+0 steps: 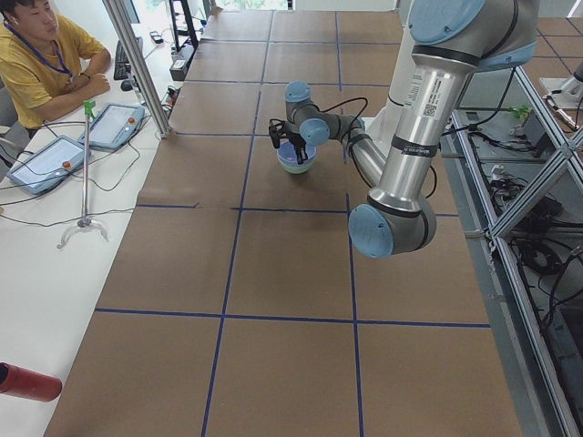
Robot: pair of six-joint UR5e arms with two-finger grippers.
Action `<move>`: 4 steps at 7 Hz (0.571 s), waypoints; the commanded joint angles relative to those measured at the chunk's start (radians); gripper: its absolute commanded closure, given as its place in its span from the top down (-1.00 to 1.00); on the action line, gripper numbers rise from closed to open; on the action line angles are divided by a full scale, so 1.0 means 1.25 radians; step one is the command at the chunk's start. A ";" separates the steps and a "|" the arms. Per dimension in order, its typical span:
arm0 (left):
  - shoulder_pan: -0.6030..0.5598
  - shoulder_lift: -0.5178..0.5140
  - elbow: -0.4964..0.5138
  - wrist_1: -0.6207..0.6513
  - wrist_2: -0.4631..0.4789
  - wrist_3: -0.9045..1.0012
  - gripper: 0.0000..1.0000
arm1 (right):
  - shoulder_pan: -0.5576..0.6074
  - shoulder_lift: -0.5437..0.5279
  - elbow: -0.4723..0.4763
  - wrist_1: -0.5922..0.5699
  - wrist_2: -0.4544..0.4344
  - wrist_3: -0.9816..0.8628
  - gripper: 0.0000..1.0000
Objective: Stack blue bowl on green bowl
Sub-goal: 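Lower the blue bowl into the green bowl and open the left gripper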
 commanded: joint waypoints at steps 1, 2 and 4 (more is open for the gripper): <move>0.000 0.001 -0.003 0.000 0.000 -0.007 0.99 | 0.000 0.000 0.000 0.000 0.001 0.000 1.00; -0.011 0.011 -0.032 -0.006 -0.006 0.008 1.00 | 0.000 0.000 0.000 0.000 0.000 0.000 1.00; -0.140 0.079 -0.080 0.001 -0.010 0.234 1.00 | 0.000 0.000 0.000 0.000 0.000 0.000 1.00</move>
